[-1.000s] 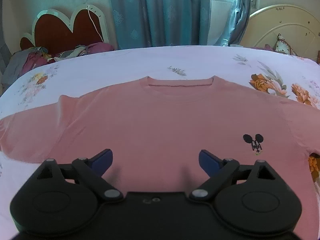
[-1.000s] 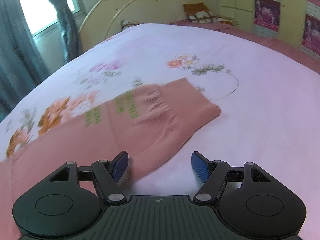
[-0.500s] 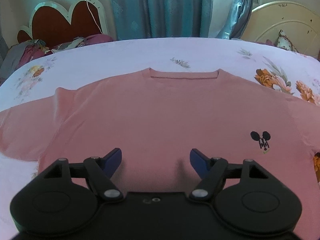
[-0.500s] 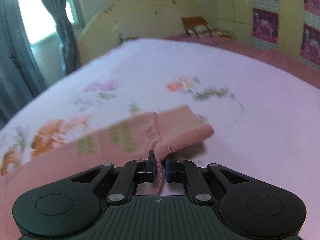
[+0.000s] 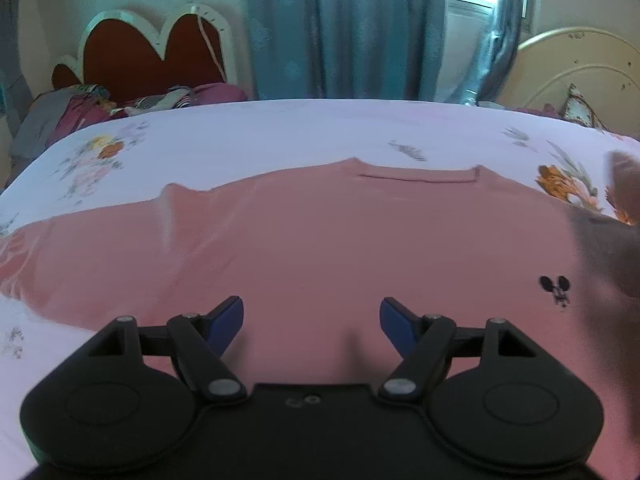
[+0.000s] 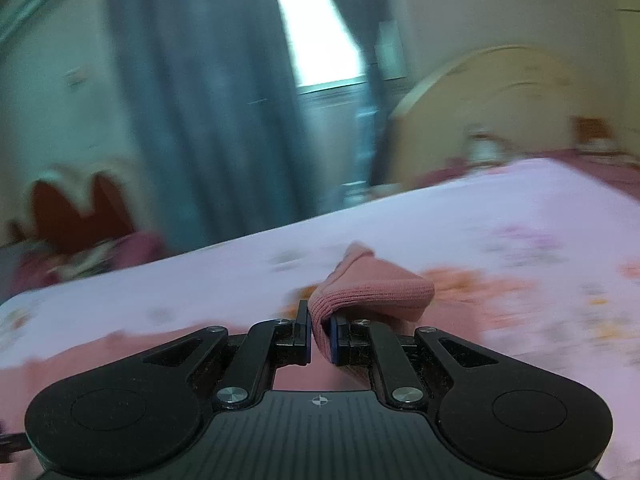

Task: Fold small clothes
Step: 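Carry the gripped sleeve across the sweatshirt body with the right tool and release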

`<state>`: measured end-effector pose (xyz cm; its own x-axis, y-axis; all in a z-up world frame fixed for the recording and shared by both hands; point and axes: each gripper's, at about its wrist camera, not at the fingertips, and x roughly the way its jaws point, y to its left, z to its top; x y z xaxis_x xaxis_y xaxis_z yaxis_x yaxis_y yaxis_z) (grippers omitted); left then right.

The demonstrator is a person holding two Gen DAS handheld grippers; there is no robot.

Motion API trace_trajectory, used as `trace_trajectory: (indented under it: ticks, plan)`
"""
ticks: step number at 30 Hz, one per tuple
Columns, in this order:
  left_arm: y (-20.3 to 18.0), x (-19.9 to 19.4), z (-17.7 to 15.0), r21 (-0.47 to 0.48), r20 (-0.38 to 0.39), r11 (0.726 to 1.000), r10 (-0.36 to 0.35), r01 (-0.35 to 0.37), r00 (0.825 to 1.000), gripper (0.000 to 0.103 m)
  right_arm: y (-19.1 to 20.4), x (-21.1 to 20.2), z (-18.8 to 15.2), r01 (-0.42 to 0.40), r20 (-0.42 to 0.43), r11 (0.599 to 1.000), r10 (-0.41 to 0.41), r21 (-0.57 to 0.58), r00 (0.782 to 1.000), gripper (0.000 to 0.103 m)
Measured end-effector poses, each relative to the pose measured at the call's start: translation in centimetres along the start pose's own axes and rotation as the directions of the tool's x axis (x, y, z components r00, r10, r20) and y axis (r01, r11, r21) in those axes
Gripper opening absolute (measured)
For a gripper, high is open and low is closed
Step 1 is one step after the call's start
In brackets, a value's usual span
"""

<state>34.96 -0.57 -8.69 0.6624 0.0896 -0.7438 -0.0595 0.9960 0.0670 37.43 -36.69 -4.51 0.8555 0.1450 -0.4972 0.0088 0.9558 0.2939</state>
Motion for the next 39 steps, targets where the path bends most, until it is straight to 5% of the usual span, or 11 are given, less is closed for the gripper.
trace_trajectory:
  ticks: [6,11,13,15,22,27,31,34,36,38,39]
  plan:
    - [3.0,0.7,0.1,-0.016,-0.011,1.000,-0.001,0.001,1.000,0.074,9.7,5.0,-5.3,-0.170,-0.196,0.985,0.161,-0.033,0.967,0.008]
    - [3.8,1.7,0.0,-0.013,-0.025,0.999,-0.047,0.047,0.999,0.076,12.0,6.5,-8.0,-0.182,-0.286,0.982,0.160,-0.049,0.945,0.015]
    - [3.5,2.0,0.0,-0.004,-0.025,0.997,-0.076,0.076,0.997,0.078,10.9,5.9,-8.0,-0.191,-0.283,0.982,0.178,-0.018,0.943,0.046]
    - [2.6,2.1,0.1,0.012,-0.021,0.993,-0.115,0.115,0.993,0.081,10.0,4.7,-7.5,-0.178,-0.244,0.984,0.169,-0.015,0.955,0.062]
    - [-4.0,2.5,0.0,0.151,-0.021,0.952,-0.267,0.267,0.964,0.085,4.8,0.3,-6.8,-0.037,-0.186,0.999,0.032,-0.020,0.982,0.062]
    - [-9.7,3.2,-0.8,0.253,-0.012,0.913,-0.329,0.321,0.944,0.082,0.0,-2.9,-8.1,0.114,-0.182,0.993,-0.118,-0.037,0.976,0.062]
    - [-13.1,5.6,-1.5,0.332,-0.009,0.901,-0.292,0.279,0.956,0.071,-3.1,-4.4,-9.3,0.182,-0.210,0.983,-0.182,-0.023,0.960,0.062]
    - [-13.3,7.6,-1.5,0.307,-0.015,0.915,-0.270,0.262,0.963,0.059,-4.7,-4.8,-10.0,0.208,-0.226,0.978,-0.205,-0.010,0.952,0.062]
    - [-12.5,8.0,-1.3,0.246,0.016,0.923,-0.308,0.295,0.951,0.046,-5.3,-4.9,-10.5,0.217,-0.237,0.976,-0.213,-0.012,0.948,0.062]
    - [-11.8,8.2,-0.7,0.198,0.030,0.929,-0.326,0.314,0.945,0.017,-5.5,-4.3,-10.6,0.229,-0.238,0.973,-0.225,-0.010,0.945,0.061]
    - [-11.5,8.3,-0.3,0.178,0.037,0.927,-0.343,0.332,0.939,0.015,-5.6,-4.1,-10.6,0.233,-0.236,0.973,-0.228,-0.007,0.945,0.061]
